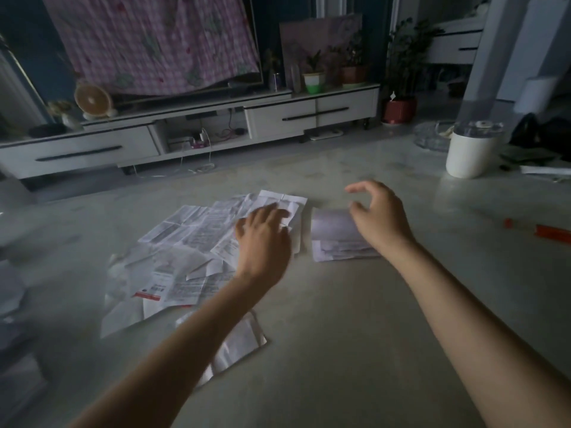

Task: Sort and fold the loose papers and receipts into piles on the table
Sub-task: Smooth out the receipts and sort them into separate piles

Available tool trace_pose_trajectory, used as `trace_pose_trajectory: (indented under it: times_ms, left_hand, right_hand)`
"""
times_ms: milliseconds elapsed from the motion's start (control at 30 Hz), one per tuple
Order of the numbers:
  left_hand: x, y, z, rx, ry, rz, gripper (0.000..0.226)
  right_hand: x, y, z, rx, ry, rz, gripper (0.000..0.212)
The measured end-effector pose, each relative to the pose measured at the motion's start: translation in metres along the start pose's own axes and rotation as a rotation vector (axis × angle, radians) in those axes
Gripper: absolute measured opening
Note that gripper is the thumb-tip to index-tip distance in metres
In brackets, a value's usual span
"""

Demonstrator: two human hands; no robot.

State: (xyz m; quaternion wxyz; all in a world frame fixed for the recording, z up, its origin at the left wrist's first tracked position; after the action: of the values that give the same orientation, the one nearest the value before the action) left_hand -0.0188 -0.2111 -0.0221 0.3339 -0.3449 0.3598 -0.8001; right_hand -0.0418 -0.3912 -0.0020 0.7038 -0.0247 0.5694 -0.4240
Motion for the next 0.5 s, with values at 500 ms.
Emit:
trace_pose_trajectory:
  times_ms: [500]
  left_hand:
    - [-0.055,-0.009,-0.013,-0.289,-0.145,0.115,0.029]
  right_hand:
    - [-0.035,0.023,-0.035,-0.059,0.056,0.148,0.025]
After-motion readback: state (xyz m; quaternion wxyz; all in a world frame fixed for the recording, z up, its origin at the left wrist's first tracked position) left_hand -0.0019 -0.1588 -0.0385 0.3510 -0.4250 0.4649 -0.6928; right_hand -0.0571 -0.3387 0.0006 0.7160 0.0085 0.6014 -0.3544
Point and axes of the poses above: each hand's wrist, its own z-axis towards the middle knuckle, its own y-axis out of the palm, x = y × z, the point moved 4 cm from there along z, towards the middle knuckle, and after that the axes turned 7 degrees about y, right-handed, at the moved point
